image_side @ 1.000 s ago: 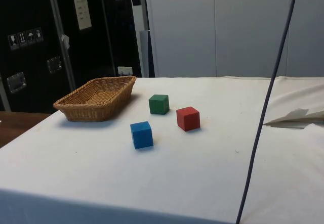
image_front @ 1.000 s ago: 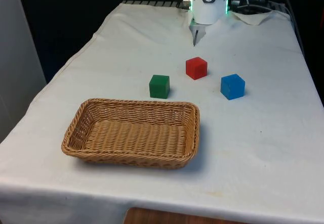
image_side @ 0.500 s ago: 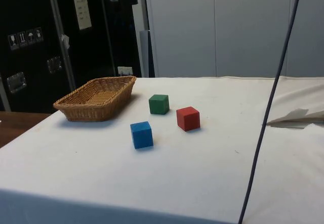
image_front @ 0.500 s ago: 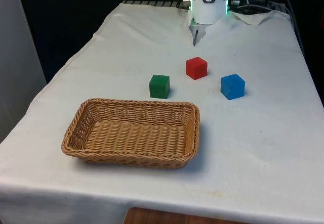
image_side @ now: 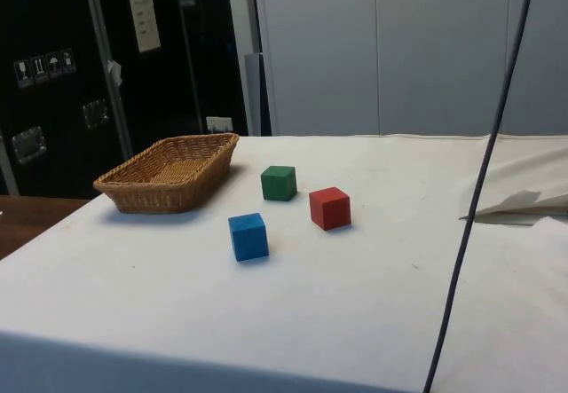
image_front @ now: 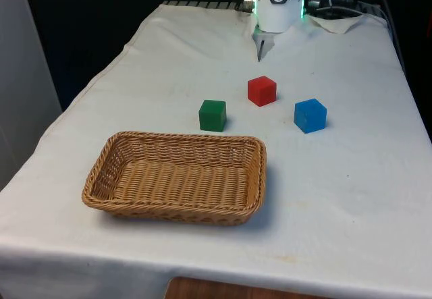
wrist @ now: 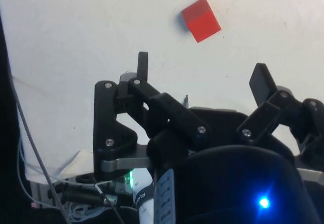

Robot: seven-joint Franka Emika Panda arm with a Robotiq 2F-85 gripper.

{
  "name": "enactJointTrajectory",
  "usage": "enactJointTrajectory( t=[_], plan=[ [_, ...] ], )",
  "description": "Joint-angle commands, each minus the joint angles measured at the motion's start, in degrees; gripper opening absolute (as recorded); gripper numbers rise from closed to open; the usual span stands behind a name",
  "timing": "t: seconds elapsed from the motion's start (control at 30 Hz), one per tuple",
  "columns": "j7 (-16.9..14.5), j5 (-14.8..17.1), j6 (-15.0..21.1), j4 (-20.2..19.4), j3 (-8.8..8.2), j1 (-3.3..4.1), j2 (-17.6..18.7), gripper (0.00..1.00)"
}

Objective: Pick up the blue cube and place it into the basket.

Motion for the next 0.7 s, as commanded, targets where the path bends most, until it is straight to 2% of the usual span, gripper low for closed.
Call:
enactJointTrajectory(
  t=[0.0,0.1,0.13,0.27,0.43,0.47,0.5,0.67],
  plan=[
    [0.57,-0.52,0.74,-0.11,0.29,0.29,0.11,1.0],
    [0.4,-0.69,1.55,-0.23,1.2,0.29,0.34,1.0],
    [0.17,-0.29,0.8,-0.11,1.03,0.06,0.17,1.0],
    [0.0,-0.74,2.75,-0.57,2.06,0.23,0.69,1.0],
    [-1.32,-0.4,4.76,-1.49,2.46,0.11,0.92,1.0],
    [-0.92,-0.52,3.95,-1.26,2.41,0.11,0.86,1.0],
    [-1.78,-0.29,5.1,-1.72,2.46,0.11,0.92,1.0],
    [-4.47,0.06,6.47,-2.52,2.46,0.06,1.09,1.0]
  ],
)
